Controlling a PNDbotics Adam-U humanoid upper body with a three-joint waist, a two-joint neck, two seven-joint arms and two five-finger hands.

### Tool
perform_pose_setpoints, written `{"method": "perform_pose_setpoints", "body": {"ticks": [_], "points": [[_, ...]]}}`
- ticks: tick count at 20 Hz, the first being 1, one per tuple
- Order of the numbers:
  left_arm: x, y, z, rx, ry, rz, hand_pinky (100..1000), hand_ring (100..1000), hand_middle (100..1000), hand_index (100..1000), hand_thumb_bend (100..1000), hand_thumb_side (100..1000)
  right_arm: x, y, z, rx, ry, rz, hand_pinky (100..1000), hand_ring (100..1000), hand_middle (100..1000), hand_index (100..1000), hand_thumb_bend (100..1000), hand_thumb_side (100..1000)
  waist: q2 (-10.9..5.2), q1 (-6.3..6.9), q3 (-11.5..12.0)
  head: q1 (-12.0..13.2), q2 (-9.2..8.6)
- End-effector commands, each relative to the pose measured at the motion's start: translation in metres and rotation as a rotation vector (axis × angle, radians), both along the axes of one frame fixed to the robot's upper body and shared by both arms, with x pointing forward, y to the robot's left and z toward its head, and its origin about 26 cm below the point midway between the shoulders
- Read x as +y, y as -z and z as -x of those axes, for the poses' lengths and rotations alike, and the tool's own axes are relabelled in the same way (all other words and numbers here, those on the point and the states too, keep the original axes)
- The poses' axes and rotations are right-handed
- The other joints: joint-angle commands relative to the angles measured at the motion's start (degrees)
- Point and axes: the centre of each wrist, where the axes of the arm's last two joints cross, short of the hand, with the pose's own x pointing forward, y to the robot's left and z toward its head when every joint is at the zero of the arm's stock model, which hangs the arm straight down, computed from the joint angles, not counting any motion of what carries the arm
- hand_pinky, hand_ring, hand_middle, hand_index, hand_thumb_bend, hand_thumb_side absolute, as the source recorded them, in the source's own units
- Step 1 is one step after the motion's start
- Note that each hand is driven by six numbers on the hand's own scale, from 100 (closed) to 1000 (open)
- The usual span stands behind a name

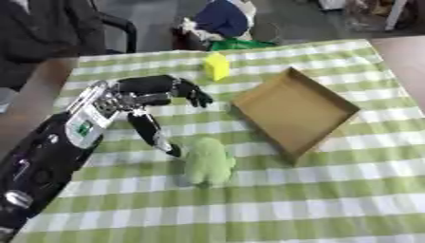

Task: Pick up objects on the table and place them in the box.

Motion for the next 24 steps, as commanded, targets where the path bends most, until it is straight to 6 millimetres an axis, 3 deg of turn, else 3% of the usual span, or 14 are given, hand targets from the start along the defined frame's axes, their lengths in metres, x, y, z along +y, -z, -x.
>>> {"method": "perform_pose_setpoints", "body": {"ticks": [1,20,24], "points": [[-0.006,-0.008,-0.001,-0.061,0.391,-0.338,782,741,735,930,660,210,-0.001,-0.005,0.001,-0.011,-0.007,0.011,862,798,717,968,100,465,-1.01,-0.27,-0.07,0.18,-0.21],[-0.032,0.024,0.002,0.014,0.471,-0.482,795,759,773,932,644,223,-0.001,-0.001,-0.001,0.010,-0.014,0.013,864,799,714,969,100,467,-1.26,0.21,-0.72,0.23,0.56],[-0.032,0.029,0.002,0.017,0.461,-0.500,753,704,742,913,503,134,-0.001,-0.001,-0.001,0.011,-0.014,0.012,865,799,714,970,100,466,-1.18,0.14,-0.71,0.18,0.54]]}}
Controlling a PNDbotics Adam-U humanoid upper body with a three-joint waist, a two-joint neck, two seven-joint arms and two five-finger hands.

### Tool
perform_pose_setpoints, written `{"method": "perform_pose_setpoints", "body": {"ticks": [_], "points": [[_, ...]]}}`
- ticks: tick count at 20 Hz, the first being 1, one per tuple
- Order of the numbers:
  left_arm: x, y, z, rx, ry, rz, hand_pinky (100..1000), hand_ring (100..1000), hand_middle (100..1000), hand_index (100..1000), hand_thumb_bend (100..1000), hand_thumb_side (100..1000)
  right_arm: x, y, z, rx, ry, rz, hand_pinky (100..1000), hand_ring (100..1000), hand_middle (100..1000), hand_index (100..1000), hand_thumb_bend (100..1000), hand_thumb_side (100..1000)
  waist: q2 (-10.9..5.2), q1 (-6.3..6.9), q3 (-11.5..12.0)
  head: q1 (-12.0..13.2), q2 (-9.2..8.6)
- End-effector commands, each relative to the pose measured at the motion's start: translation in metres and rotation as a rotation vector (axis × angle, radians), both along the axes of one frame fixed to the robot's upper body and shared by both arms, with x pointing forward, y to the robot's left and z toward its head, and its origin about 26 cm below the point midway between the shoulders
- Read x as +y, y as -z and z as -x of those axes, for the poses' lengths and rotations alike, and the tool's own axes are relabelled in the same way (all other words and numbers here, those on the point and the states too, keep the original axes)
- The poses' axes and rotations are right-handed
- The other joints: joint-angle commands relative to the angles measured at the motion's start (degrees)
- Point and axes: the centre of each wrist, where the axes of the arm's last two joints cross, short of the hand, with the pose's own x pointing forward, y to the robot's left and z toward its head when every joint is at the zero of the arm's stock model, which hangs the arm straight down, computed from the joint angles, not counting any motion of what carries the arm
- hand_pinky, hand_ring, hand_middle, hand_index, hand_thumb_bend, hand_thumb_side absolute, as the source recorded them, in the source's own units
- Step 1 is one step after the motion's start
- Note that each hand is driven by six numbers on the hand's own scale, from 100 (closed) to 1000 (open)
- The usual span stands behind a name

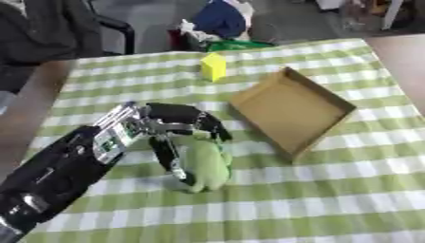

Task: Pick up objects on the table and place them in the box.

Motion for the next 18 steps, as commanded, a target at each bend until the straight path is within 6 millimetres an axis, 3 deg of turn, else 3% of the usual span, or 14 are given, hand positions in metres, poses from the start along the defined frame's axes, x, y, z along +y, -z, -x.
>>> {"method": "perform_pose_setpoints", "body": {"ticks": [1,3,8,13,18], "points": [[0.003,-0.005,-0.002,-0.043,0.373,-0.337,740,688,734,905,454,101,-0.002,-0.007,0.000,-0.017,-0.002,0.007,865,799,714,969,100,466,-0.80,-0.29,0.02,-0.07,0.14],[0.005,-0.004,-0.003,-0.042,0.363,-0.333,712,653,703,880,346,100,-0.002,-0.007,0.001,-0.017,-0.002,0.007,865,799,714,969,100,465,-0.75,-0.35,0.05,-0.16,0.12],[0.020,-0.019,-0.006,-0.082,0.308,-0.300,566,443,474,702,106,100,-0.003,-0.006,0.001,-0.018,0.003,0.005,865,799,714,969,100,464,-0.72,-0.51,0.30,-0.45,0.00],[0.034,-0.053,-0.013,-0.160,0.255,-0.148,537,387,415,651,100,100,-0.003,-0.006,0.001,-0.017,0.005,0.003,865,799,714,969,100,464,-0.81,-0.67,0.47,-0.69,-0.11],[0.021,-0.071,-0.028,-0.212,0.213,-0.032,548,393,421,657,100,100,-0.003,-0.006,0.001,-0.016,0.000,0.001,866,799,713,969,100,463,-0.87,-0.82,0.40,-0.70,-0.31]]}}
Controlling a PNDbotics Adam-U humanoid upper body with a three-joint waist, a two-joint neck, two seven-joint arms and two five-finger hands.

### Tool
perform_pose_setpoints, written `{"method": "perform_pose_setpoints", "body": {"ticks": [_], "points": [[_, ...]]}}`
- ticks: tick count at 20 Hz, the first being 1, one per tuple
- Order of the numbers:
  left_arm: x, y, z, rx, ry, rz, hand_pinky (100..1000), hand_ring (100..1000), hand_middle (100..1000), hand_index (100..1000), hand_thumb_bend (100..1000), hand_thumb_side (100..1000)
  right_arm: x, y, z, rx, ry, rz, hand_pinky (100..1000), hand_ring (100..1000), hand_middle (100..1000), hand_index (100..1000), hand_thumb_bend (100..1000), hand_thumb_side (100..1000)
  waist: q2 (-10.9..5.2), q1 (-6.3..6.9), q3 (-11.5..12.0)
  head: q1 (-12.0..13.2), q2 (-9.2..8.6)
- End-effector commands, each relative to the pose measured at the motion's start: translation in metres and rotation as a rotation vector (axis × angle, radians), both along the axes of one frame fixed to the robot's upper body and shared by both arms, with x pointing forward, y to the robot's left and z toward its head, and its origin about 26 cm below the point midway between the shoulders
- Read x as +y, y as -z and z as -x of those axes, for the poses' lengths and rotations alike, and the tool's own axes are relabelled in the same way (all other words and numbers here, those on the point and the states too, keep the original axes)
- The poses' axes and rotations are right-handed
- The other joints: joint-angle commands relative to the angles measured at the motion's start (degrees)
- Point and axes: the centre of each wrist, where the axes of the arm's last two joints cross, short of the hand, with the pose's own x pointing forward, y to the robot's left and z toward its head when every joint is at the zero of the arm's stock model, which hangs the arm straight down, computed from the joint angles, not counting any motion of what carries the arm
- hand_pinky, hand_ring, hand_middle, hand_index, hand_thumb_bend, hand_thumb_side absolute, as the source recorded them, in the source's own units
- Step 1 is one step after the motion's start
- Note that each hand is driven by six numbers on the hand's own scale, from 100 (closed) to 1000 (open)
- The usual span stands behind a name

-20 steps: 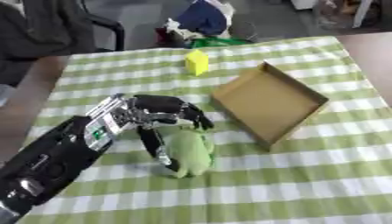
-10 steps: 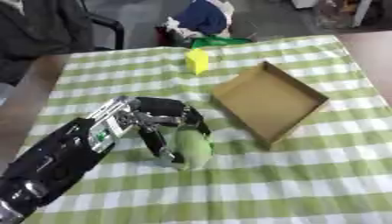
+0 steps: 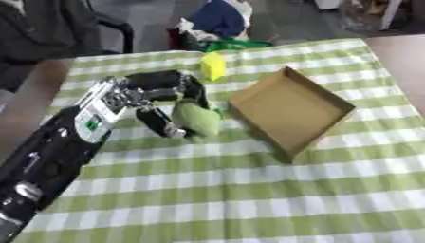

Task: Pick up objects on the table and place them in the box.

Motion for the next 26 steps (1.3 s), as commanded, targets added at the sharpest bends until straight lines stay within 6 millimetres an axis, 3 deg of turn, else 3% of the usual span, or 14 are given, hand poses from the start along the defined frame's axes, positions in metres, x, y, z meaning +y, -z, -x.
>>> {"method": "perform_pose_setpoints", "body": {"ticks": [1,8,12,19,26], "points": [[-0.010,-0.015,-0.010,-0.100,0.266,-0.254,548,395,422,658,100,100,-0.001,-0.007,0.000,-0.021,-0.003,0.002,866,799,713,969,100,463,-0.84,-0.44,-0.09,-0.09,-0.38],[-0.080,-0.001,-0.027,-0.133,0.272,-0.215,583,427,454,679,100,100,0.002,-0.009,0.000,-0.028,-0.019,-0.002,866,799,713,969,100,460,-0.24,-0.94,-0.95,0.52,-0.95],[-0.110,0.008,-0.029,-0.162,0.258,-0.223,594,439,477,687,100,100,0.004,-0.010,-0.001,-0.035,-0.027,-0.003,866,799,713,969,100,458,0.04,-1.19,-1.60,0.97,-1.31],[-0.141,0.008,-0.026,-0.293,0.105,-0.157,619,470,493,696,130,100,0.007,-0.012,-0.001,-0.041,-0.041,-0.006,865,799,713,968,100,455,0.40,-1.63,-2.61,1.51,-1.84],[-0.158,0.013,-0.024,-0.433,-0.076,-0.076,634,490,518,731,155,100,0.010,-0.013,-0.001,-0.045,-0.056,-0.007,865,799,713,968,100,453,0.84,-1.85,-3.49,2.04,-2.21]]}}
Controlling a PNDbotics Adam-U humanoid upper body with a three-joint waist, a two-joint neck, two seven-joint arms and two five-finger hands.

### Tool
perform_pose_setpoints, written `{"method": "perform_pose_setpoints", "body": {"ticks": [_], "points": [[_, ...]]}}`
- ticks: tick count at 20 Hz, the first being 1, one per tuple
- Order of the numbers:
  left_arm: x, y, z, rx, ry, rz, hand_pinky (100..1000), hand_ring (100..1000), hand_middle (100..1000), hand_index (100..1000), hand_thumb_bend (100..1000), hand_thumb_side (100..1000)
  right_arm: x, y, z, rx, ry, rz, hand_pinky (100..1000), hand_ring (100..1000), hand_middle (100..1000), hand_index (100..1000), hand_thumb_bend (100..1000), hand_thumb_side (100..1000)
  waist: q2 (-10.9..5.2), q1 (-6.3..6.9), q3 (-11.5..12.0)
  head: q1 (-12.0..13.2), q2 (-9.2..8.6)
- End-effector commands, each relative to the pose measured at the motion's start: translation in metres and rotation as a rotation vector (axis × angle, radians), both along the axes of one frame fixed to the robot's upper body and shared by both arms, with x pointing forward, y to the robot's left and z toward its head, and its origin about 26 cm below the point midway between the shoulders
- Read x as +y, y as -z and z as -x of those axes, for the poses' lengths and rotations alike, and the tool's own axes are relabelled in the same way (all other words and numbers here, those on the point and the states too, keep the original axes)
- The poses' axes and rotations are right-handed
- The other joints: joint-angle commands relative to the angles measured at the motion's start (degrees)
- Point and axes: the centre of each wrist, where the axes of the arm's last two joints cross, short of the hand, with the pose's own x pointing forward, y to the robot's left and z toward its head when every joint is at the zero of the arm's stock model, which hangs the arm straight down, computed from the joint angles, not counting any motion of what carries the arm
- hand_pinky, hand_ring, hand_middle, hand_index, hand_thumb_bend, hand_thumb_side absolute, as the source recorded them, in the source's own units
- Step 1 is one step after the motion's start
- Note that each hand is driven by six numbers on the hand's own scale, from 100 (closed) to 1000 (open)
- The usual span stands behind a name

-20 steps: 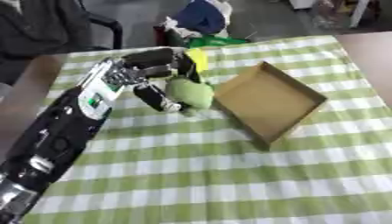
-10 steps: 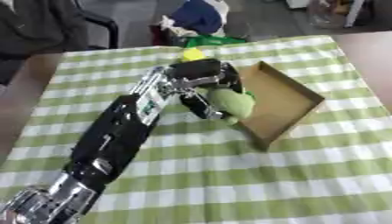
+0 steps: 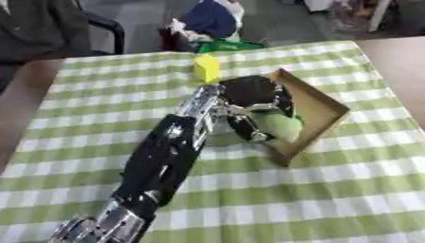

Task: Pick up objects on the table and place them in the box.

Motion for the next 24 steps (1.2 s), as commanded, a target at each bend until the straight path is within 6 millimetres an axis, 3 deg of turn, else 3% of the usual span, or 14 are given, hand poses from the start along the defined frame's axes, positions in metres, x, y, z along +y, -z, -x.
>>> {"method": "perform_pose_setpoints", "body": {"ticks": [1,5,8,10,13,18,20,24], "points": [[-0.009,-0.010,-0.001,-0.089,-0.062,0.049,635,492,520,736,155,100,0.003,-0.011,0.001,-0.032,-0.020,0.008,865,799,713,968,100,453,-0.63,-0.66,-0.34,0.41,-0.85],[-0.017,-0.002,0.000,-0.120,-0.154,0.113,660,533,571,790,213,100,0.005,-0.011,0.001,-0.032,-0.031,0.008,866,799,713,968,100,452,-0.34,-0.76,-1.02,0.85,-1.13],[-0.022,0.005,0.000,-0.130,-0.215,0.153,723,639,676,830,328,100,0.006,-0.011,0.000,-0.034,-0.036,0.008,866,799,712,968,100,452,-0.21,-0.82,-1.40,1.14,-1.38],[-0.023,0.008,0.001,-0.137,-0.250,0.180,746,696,737,855,491,241,0.007,-0.012,0.000,-0.034,-0.038,0.007,866,799,712,968,100,452,-0.16,-0.86,-1.57,1.26,-1.55],[-0.024,0.011,0.000,-0.153,-0.285,0.196,770,734,779,874,687,368,0.007,-0.011,0.000,-0.033,-0.040,0.007,866,799,712,968,100,452,-0.18,-0.85,-1.68,1.33,-1.68],[-0.021,0.010,-0.001,-0.191,-0.327,0.213,814,787,836,900,919,507,0.007,-0.011,0.000,-0.031,-0.040,0.006,866,800,712,969,100,453,-0.28,-0.80,-1.64,1.31,-1.78],[-0.022,0.009,-0.001,-0.201,-0.336,0.217,833,806,854,908,980,529,0.007,-0.011,0.000,-0.031,-0.041,0.005,866,800,712,968,100,453,-0.30,-0.80,-1.63,1.30,-1.81],[-0.022,0.006,0.000,-0.219,-0.351,0.222,860,830,873,916,1000,541,0.007,-0.010,0.000,-0.029,-0.041,0.005,866,800,712,968,100,452,-0.27,-0.85,-1.61,1.29,-1.84]]}}
